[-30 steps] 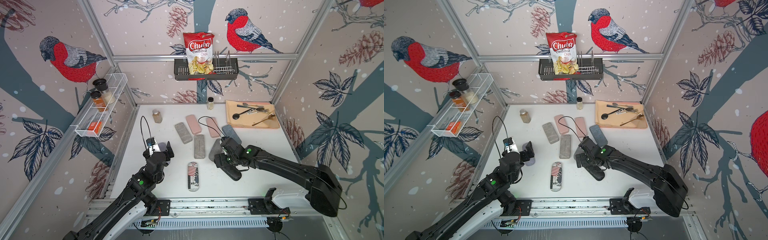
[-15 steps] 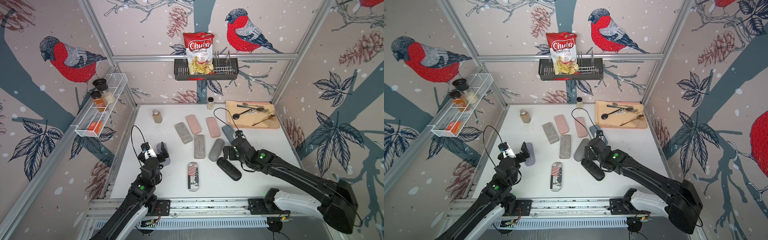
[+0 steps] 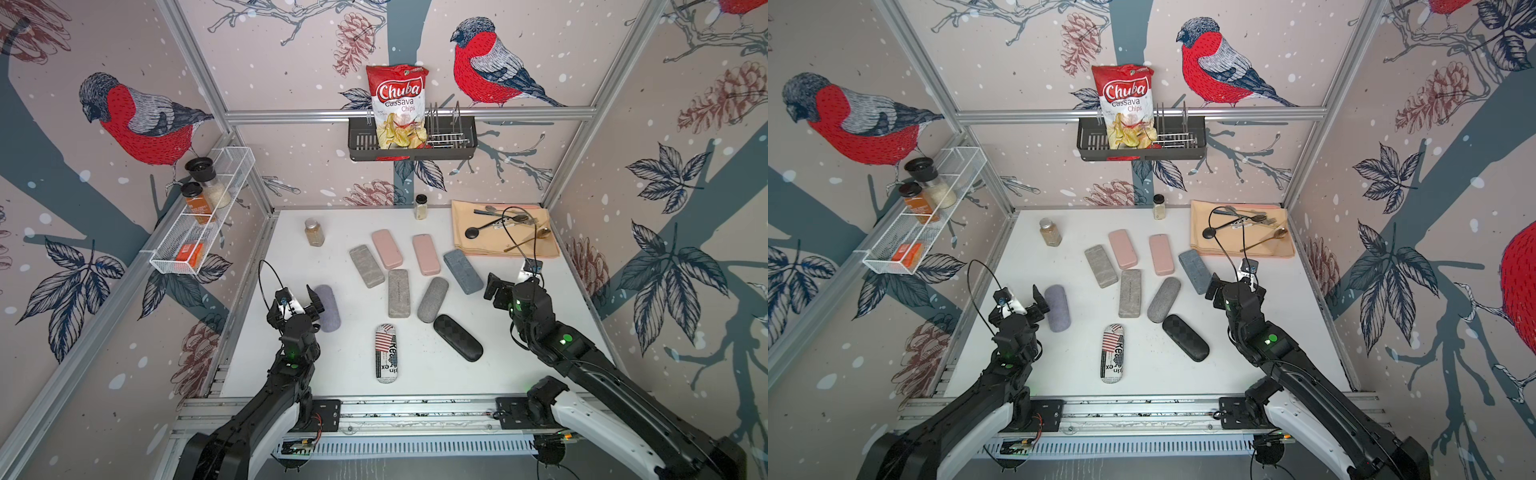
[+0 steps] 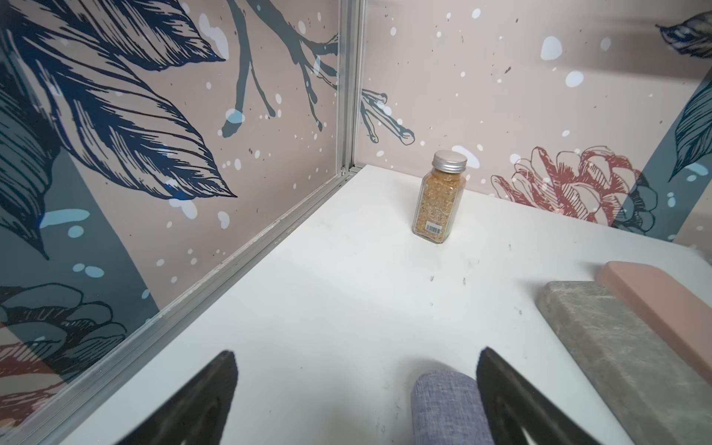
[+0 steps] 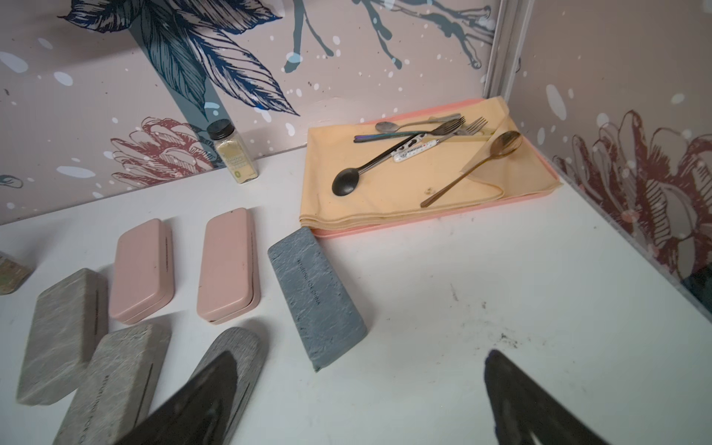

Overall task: Close the glasses case
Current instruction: Reset both arms

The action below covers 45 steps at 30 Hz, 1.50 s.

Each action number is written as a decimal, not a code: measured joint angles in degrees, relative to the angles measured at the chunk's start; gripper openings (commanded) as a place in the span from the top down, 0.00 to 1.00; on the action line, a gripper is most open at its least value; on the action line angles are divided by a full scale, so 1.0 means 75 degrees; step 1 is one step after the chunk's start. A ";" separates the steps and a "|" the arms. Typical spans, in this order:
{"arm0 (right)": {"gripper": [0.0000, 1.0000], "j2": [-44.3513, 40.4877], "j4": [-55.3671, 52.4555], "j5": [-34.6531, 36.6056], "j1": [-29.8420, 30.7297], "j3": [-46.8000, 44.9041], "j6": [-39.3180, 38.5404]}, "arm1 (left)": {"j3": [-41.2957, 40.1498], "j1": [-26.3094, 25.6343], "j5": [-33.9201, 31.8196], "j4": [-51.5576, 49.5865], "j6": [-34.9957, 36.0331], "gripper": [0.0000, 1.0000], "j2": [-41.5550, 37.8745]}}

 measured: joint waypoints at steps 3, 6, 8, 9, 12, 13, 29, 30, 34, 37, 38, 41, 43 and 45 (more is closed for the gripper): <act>0.01 0.0216 0.0504 0.0029 -0.0195 -0.0131 -0.0446 | 0.0111 0.0254 0.0198 0.0877 0.0256 0.04 0.1081; 0.01 0.0475 0.1040 0.0020 -0.0431 -0.0338 -0.0898 | 0.0271 0.0577 0.0513 0.1716 0.0443 0.04 0.2034; 0.01 0.0606 0.1434 -0.0073 -0.0615 -0.0539 -0.1215 | 0.0315 0.0749 0.0664 0.2215 0.0519 0.04 0.2518; 0.01 0.0632 0.1588 -0.0102 -0.0705 -0.0618 -0.1285 | 0.0335 0.0801 0.0799 0.2433 0.0565 0.04 0.2699; 0.01 0.0650 0.2183 -0.0128 -0.1105 -0.0909 -0.1542 | 0.0495 0.0895 0.1125 0.3031 0.0618 0.04 0.3226; 0.01 0.0647 0.2369 -0.0146 -0.1265 -0.1003 -0.1635 | 0.0574 0.0912 0.1247 0.3191 0.0638 0.04 0.3381; 0.01 0.0490 0.6082 -0.0560 -0.3515 -0.3107 -0.2311 | 0.0702 0.1102 0.1816 0.5412 0.0781 0.04 0.5336; 0.01 0.0697 0.6286 -0.0662 -0.3582 -0.3127 -0.2305 | 0.0731 0.1102 0.1824 0.5412 0.0781 0.04 0.5336; 0.01 0.2122 0.7268 -0.1177 -0.3634 -0.3130 -0.2291 | 0.0903 0.1107 0.1976 0.5342 0.0787 0.04 0.5336; 0.01 0.3168 0.8460 -0.1303 -0.3652 -0.3281 -0.2398 | 0.1032 0.1107 0.1990 0.5184 0.0796 0.04 0.5336; 0.01 0.3471 0.8824 -0.1323 -0.3652 -0.3331 -0.2425 | 0.1055 0.1107 0.2011 0.5182 0.0799 0.04 0.5336; 0.01 0.4322 0.9955 -0.1445 -0.3669 -0.3410 -0.2614 | 0.1125 0.1107 0.2020 0.5135 0.0819 0.04 0.5336; 0.01 0.4724 1.0550 -0.1542 -0.3707 -0.3328 -0.2623 | 0.1177 0.1107 0.2014 0.4978 0.0819 0.04 0.5336; 0.01 0.5161 1.1028 -0.1594 -0.3719 -0.3214 -0.2629 | 0.1262 0.1107 0.2008 0.4832 0.0819 0.04 0.5336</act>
